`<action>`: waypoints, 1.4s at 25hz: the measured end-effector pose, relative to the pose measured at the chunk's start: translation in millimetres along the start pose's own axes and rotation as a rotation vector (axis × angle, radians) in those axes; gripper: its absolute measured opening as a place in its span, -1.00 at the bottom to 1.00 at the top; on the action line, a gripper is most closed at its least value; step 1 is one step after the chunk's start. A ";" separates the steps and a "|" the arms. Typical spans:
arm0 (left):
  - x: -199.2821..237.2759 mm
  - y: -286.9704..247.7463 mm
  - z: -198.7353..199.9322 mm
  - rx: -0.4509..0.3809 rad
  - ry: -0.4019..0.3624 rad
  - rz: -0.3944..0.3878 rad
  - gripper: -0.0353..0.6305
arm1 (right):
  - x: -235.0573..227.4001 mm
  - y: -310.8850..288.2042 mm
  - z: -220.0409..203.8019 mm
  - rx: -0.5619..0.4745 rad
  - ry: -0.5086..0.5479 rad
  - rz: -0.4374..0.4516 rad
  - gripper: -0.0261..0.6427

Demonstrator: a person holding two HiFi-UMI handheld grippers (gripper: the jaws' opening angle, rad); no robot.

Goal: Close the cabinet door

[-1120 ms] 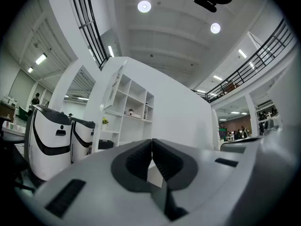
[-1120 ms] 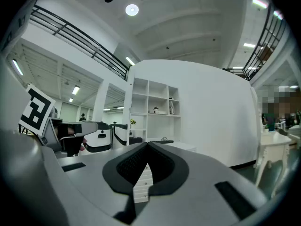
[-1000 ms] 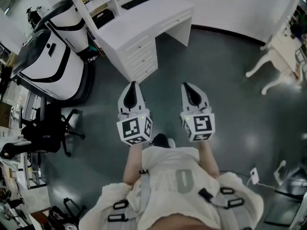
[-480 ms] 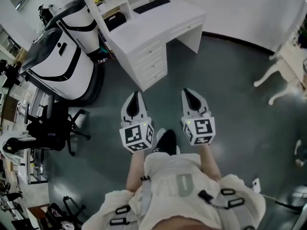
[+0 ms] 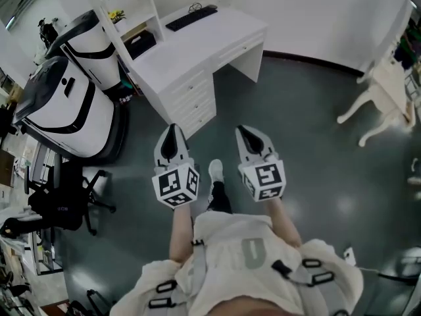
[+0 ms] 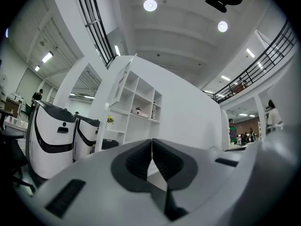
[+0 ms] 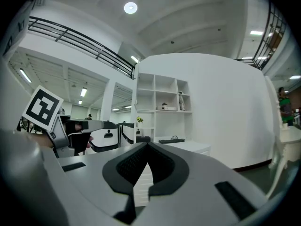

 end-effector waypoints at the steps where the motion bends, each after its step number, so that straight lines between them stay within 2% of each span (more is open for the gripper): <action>1: 1.8 -10.2 0.3 0.000 0.003 0.002 -0.88 | -5.2 -6.1 0.1 0.007 -0.002 -0.002 -0.91; 9: 0.5 -97.2 4.6 -0.005 -0.019 -0.049 -0.88 | -55.0 -66.9 -0.3 0.002 -0.037 -0.048 -0.91; 16: 14.6 -189.1 16.6 0.002 0.007 -0.100 -0.88 | -79.0 -152.8 27.3 0.004 -0.044 -0.042 -0.91; 21: 28.2 -251.5 17.1 -0.025 0.062 -0.097 -0.88 | -96.4 -209.8 41.2 -0.013 0.020 -0.037 -0.91; 28: 44.2 -334.1 33.8 -0.056 0.054 -0.104 -0.88 | -138.1 -301.1 53.4 -0.024 -0.008 -0.049 -0.91; 31: 56.5 -360.7 43.1 -0.072 0.047 -0.103 -0.88 | -146.8 -337.2 57.6 -0.039 -0.007 -0.025 -0.91; 35: 63.5 -381.4 40.4 -0.048 0.020 -0.100 -0.88 | -157.8 -368.3 42.3 0.004 -0.027 -0.014 -0.91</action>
Point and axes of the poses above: the fingertips, and each gripper's own axes: y backward along the fingers, x to its left, z out of its top, the point moved 4 cm from there along y, backward along the fingers, and after that the axes turned 1 degree about z, right-handed, at the moved point
